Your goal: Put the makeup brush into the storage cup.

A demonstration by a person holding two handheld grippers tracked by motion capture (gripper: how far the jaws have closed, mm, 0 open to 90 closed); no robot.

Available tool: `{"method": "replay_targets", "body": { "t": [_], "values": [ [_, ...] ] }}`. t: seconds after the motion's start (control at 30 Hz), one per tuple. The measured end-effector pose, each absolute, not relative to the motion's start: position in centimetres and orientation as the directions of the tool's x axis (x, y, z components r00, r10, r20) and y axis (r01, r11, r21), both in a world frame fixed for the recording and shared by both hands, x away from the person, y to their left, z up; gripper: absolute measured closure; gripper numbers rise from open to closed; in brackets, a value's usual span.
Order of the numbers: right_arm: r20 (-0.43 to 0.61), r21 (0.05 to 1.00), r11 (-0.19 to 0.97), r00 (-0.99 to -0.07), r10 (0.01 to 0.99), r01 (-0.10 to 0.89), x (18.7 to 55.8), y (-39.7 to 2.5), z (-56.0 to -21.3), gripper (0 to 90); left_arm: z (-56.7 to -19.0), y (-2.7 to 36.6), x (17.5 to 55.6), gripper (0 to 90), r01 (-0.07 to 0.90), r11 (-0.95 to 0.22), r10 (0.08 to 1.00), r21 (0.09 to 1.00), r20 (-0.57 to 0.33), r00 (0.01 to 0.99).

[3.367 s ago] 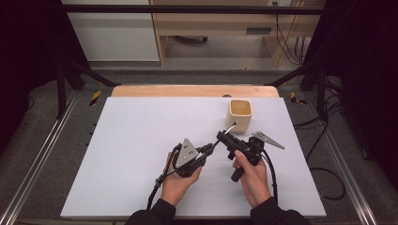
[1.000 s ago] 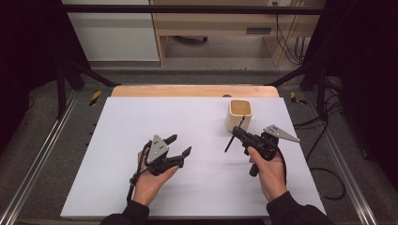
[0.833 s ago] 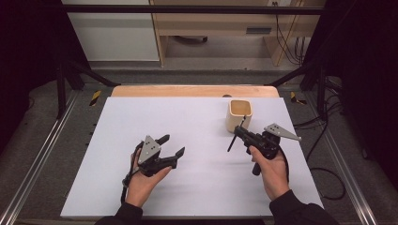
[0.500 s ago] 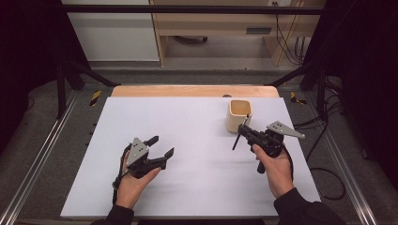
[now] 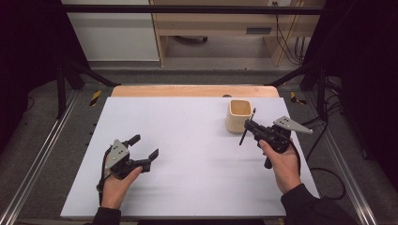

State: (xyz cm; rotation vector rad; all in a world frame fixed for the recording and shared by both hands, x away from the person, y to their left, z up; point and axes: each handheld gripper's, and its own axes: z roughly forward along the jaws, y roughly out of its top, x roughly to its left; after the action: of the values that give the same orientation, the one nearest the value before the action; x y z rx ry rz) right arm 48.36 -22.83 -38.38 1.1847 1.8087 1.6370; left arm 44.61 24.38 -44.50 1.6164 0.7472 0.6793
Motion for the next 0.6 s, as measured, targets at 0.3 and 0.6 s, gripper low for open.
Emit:
{"method": "replay_targets", "body": {
  "t": [0.3, 0.6],
  "values": [
    [0.203, 0.958, -0.049, -0.545, 0.813, 0.284, 48.8, -23.0, -37.6, 83.8, -45.1, 26.8, 43.4, 4.9, 0.092, -0.074, 0.789, 0.993, 0.002, 0.615],
    [0.168, 0.965, -0.025, -0.542, 0.823, 0.261, 49.0, -23.1, -37.2, 83.7, -45.3, 27.4, 43.1, 3.0, 0.085, -0.058, 0.762, 0.995, -0.011, 0.647]
  ]
}}
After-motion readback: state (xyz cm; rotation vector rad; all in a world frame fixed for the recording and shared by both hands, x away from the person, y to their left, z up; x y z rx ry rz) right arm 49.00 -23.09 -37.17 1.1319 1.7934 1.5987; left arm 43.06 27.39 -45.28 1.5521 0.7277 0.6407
